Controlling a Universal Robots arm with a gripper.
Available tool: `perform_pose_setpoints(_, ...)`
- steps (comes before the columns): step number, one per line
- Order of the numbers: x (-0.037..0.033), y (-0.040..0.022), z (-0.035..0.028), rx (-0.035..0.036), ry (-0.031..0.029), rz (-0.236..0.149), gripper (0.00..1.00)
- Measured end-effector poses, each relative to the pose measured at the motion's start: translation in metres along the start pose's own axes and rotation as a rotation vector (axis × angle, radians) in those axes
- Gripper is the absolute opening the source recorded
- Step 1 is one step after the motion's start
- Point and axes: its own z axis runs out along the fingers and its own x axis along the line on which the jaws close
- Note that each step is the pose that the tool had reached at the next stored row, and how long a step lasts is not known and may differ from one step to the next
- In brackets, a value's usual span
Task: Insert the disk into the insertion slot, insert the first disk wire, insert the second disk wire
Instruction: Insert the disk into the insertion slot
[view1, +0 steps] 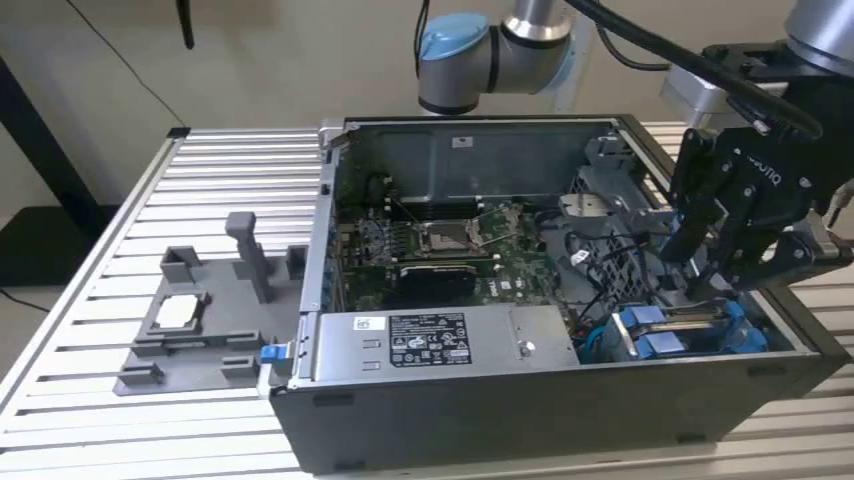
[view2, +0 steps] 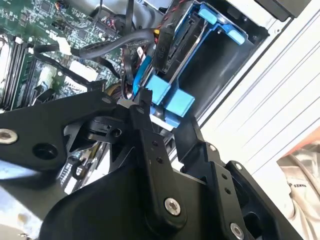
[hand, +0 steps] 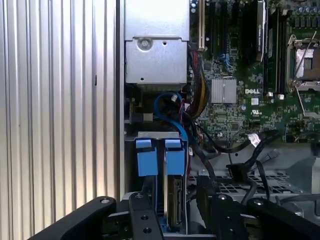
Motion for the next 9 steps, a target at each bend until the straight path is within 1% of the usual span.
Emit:
perform_pose_setpoints(2,-0.0007,0.0001,-0.0047,0.0002,0.0025,0.0,0.47)
perform_pose_setpoints(4,-0.0018,0.0003,-0.0097,0.0013,0.0065,-0.001,0.47)
perform_pose_setpoints(5,-0.0028,0.0004,-0.0111,0.0033,0.0081,-0.001,0.47)
perform_pose_setpoints(6,-0.0033,0.0005,-0.0113,0.0089,0.0082,-0.001,0.47)
perform_pose_setpoints(7,-0.0032,0.0007,-0.0113,0.0234,0.003,-0.001,0.47)
perform_pose_setpoints(8,-0.0034,0.0008,-0.0113,0.04,-0.0034,-0.002,0.47)
perform_pose_setpoints(9,-0.0034,0.001,-0.0113,0.0562,-0.0082,-0.003,0.47)
